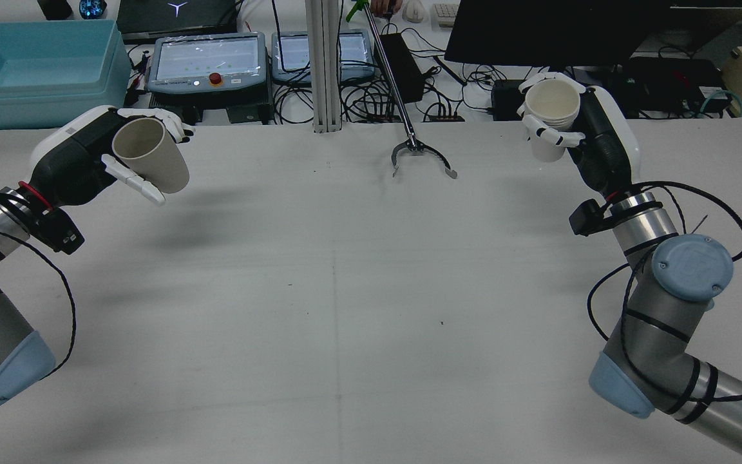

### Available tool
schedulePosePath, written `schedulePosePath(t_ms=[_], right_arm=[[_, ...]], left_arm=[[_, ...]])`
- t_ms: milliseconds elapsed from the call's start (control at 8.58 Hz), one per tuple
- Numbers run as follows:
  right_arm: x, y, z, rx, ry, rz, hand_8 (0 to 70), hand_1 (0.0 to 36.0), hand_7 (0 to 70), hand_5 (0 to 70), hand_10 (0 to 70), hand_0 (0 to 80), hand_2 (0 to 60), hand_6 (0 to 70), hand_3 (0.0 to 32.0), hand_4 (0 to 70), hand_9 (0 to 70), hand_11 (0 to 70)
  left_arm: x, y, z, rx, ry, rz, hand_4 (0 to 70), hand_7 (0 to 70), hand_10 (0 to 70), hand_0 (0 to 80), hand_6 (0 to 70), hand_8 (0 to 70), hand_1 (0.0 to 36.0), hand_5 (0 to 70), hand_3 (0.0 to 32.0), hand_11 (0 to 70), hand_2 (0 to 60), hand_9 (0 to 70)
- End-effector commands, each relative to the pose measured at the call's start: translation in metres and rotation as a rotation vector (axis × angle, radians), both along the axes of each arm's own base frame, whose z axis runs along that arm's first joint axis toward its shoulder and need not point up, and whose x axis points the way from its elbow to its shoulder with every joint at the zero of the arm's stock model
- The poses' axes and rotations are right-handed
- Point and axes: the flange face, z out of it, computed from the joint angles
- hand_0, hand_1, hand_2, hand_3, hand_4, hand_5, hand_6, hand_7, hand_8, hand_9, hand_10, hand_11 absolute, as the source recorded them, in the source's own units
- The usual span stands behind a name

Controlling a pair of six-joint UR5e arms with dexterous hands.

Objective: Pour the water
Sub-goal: 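Bring both cups toward the table center, beige cup held upright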

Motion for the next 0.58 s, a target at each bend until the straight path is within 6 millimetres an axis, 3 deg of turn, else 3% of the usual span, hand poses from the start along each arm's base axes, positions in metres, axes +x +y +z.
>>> schedulePosePath(t_ms=[0,233,466], right_arm=[[0.008,0.007,-0.037,0.058,0.03,0.029,35.3,36.0,70.0,41.8,59.4,46.6,60.0,56.1,0.0,15.2,42.7,70.0],[0.018,0.016,-0.069,0.107,0.07,0.068,33.5,36.0,70.0,43.2,58.1,47.3,60.0,56.0,0.0,16.1,40.9,70.0],[0.02,0.019,-0.109,0.161,0.134,0.123,29.9,36.0,70.0,43.7,56.9,47.9,60.0,54.9,0.0,16.6,36.3,70.0]], left_arm=[[0.026,-0.005,-0.051,0.044,0.003,0.018,55.8,52.6,14.5,72.6,23.3,19.4,19.1,49.5,0.0,22.7,0.0,30.4],[0.065,0.014,-0.061,0.054,-0.004,0.085,56.6,52.6,14.6,74.2,23.5,19.6,19.1,49.9,0.0,22.8,0.0,30.5],[0.092,0.025,-0.087,0.098,-0.006,0.11,56.2,51.9,14.7,73.2,23.2,19.4,19.0,49.8,0.0,22.8,0.0,30.3]])
